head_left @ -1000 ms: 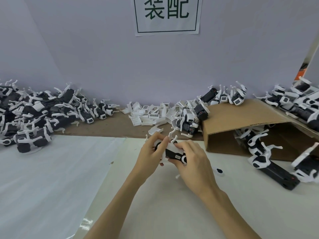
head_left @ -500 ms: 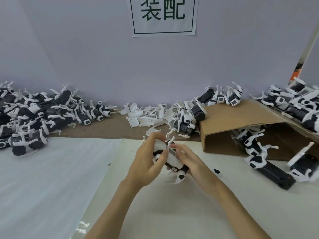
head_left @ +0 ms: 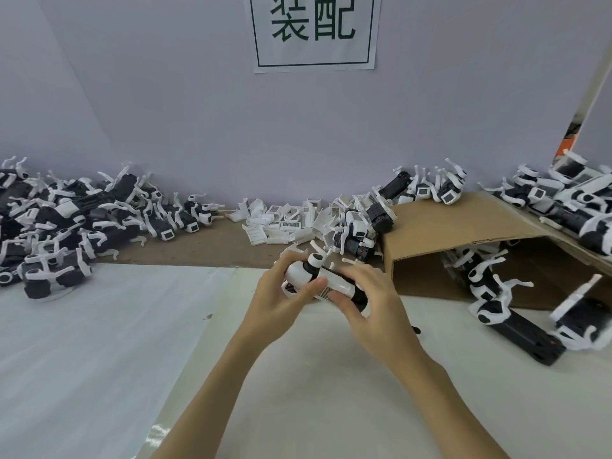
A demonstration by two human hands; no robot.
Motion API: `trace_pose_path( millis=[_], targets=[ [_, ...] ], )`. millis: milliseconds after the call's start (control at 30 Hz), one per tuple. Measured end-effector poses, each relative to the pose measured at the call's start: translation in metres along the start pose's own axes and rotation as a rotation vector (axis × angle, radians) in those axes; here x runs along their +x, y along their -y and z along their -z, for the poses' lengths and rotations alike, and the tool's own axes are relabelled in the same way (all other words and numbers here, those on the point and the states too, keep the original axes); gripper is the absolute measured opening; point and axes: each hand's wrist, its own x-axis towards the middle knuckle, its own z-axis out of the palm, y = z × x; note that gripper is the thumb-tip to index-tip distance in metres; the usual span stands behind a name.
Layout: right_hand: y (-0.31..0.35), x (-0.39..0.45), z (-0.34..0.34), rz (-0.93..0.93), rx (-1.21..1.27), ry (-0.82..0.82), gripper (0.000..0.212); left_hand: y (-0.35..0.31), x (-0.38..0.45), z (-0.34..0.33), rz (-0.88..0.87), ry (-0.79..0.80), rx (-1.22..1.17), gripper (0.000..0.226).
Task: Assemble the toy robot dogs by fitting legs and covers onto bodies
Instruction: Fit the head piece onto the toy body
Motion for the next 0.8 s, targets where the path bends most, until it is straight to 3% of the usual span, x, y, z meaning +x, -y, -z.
trace_pose_path(
  millis=[100, 200, 267, 367, 433, 533, 633, 700, 800],
  targets=[
    [0.002, 0.003, 0.005, -0.073, 0.057, 0.033, 0.029, 0.000, 0.000, -0.001, 0.005, -0.011, 0.092, 0.027],
    [0.001, 0.002, 0.010, -0.197, 0.272, 0.178, 0.018, -0.002, -0.003, -0.009, -0.032, -0.173, 0.308, 0.043],
    [0.002, 0.002, 0.012, -0.301, 0.459, 0.294, 0.031, -0.003, -0.004, -0.009, -0.124, -0.222, 0.363, 0.048],
    [-0.003, 0.001, 0.013, -0.413, 0.629, 0.409, 0.053, -0.005, -0.003, 0.002, -0.012, 0.060, 0.140, 0.054],
    [-0.005, 0.000, 0.011, -0.470, 0.703, 0.414, 0.049, -0.005, -0.001, 0.004, 0.060, 0.155, 0.065, 0.046],
    [0.002, -0.002, 0.004, -0.407, 0.581, 0.340, 0.029, -0.004, 0.000, -0.007, 0.073, -0.064, 0.075, 0.049],
    [0.008, -0.009, -0.007, -0.223, 0.211, 0.311, 0.046, -0.004, 0.001, -0.022, 0.136, -0.227, 0.116, 0.060],
    [0.006, -0.012, -0.014, -0.155, -0.011, 0.228, 0.047, -0.005, -0.001, -0.028, 0.142, -0.240, 0.231, 0.065],
    [0.000, -0.011, -0.012, -0.187, 0.060, 0.249, 0.042, -0.004, -0.002, -0.026, 0.085, -0.226, 0.342, 0.062]
  ],
)
